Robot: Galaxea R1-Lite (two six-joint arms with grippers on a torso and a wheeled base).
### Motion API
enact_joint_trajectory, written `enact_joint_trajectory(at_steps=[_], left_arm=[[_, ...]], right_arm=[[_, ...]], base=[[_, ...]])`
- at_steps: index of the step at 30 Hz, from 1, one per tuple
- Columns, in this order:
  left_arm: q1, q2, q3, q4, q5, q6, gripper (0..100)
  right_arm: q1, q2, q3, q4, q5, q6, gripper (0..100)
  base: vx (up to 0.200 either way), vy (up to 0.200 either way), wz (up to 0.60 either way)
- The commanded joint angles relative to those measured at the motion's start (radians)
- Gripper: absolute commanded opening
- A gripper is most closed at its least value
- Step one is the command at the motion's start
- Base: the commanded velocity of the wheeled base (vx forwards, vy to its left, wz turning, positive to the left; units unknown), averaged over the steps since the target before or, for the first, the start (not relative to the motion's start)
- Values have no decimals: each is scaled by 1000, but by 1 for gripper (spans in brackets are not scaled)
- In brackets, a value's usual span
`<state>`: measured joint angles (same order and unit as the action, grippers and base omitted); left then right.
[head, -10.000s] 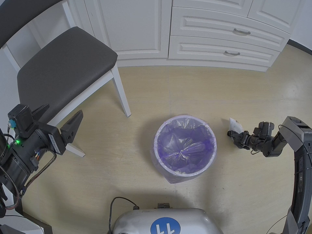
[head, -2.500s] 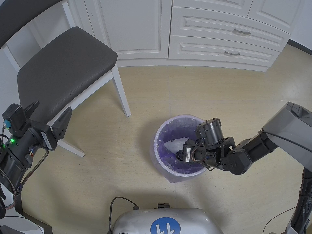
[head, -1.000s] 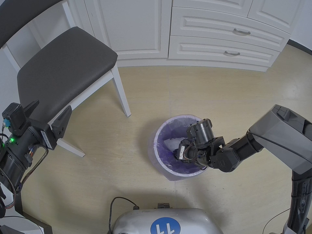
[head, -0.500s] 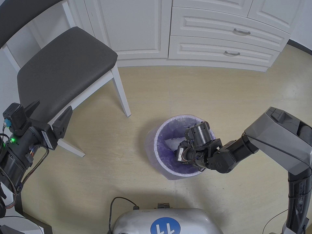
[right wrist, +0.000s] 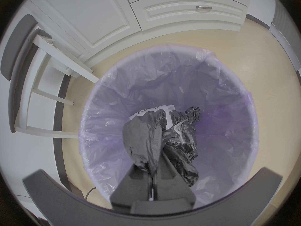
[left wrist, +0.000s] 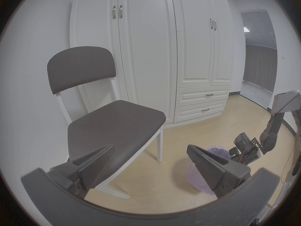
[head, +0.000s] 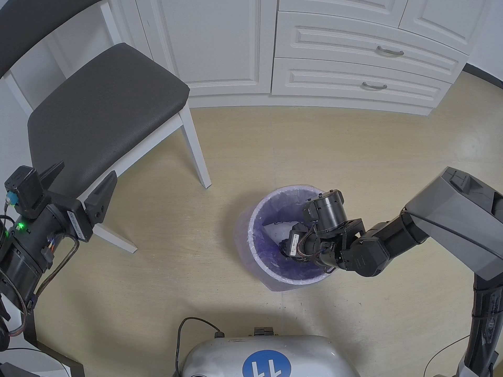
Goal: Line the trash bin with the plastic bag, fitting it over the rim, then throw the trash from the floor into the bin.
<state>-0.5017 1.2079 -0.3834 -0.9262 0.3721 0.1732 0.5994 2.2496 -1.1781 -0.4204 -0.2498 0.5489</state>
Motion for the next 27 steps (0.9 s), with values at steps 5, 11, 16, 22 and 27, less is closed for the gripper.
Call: enact_joint_trajectory(at_steps=[5,11,16,22,27], left_arm=[[0,1,0,0,1,2,100],[0,-1,0,0,1,2,100],[0,-1,0,0,1,2,100],[0,-1,-2,0,1,2,100],[0,-2,0,0,1,2,100]], right_arm=[[2,-51,3,58,0,-3,0],[2,5,-20,57,0,5,0],[2,8,-21,52,1,11,0],[2,5,-21,51,0,11,100],[2,-5,-17,49,0,11,100]], base=[[0,0,0],[0,0,0],[0,0,0],[0,0,0],[0,0,0]])
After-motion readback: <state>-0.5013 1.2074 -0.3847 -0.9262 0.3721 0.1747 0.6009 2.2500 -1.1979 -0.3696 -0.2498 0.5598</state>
